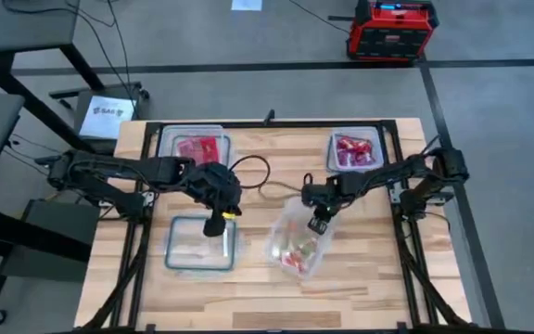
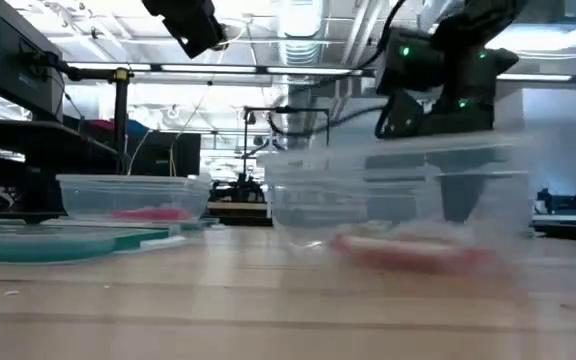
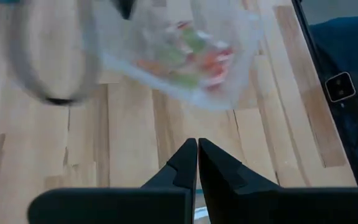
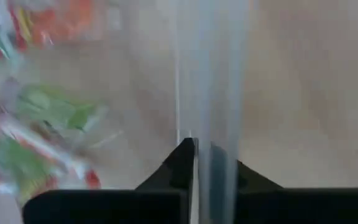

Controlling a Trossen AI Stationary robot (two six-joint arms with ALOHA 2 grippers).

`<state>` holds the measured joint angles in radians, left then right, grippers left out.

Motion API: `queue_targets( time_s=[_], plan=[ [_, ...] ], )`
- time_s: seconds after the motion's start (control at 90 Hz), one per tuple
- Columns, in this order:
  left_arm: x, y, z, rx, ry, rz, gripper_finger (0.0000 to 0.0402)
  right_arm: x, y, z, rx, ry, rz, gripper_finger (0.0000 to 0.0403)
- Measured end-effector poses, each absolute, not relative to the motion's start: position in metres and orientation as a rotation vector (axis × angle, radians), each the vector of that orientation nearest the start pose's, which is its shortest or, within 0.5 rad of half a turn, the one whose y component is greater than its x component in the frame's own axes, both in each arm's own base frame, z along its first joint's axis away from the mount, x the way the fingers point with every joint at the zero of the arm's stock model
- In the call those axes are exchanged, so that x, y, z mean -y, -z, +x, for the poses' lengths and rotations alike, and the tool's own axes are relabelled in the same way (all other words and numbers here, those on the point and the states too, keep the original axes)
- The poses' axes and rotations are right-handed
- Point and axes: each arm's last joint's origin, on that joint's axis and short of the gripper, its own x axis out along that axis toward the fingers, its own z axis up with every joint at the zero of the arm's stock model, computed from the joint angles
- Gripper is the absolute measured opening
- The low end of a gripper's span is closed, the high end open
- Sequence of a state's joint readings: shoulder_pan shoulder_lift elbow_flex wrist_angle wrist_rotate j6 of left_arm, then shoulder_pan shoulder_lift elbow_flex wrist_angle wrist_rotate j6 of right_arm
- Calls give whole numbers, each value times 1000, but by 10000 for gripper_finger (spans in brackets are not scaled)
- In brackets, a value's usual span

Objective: Sort candy
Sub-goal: Close the center transparent bin

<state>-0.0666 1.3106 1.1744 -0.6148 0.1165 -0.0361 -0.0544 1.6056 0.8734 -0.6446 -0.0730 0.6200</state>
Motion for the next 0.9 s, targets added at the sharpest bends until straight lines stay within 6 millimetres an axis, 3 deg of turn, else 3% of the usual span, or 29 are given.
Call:
queue_targets(
  time_s=[0.122,0.278,0.689,0.811,0.9],
  plan=[
    [23,-319,272,-757,160,-65,0,29,-155,263,-1354,530,790,3],
    [24,-319,272,-758,160,-69,0,38,-157,264,-1328,509,945,15],
    [23,-319,273,-756,121,-49,0,49,-165,284,-1115,274,739,89],
    [23,-319,273,-758,111,-74,0,53,-168,281,-1124,240,694,125],
    [24,-319,272,-761,107,-91,0,61,-182,277,-1116,201,635,146]
  ],
)
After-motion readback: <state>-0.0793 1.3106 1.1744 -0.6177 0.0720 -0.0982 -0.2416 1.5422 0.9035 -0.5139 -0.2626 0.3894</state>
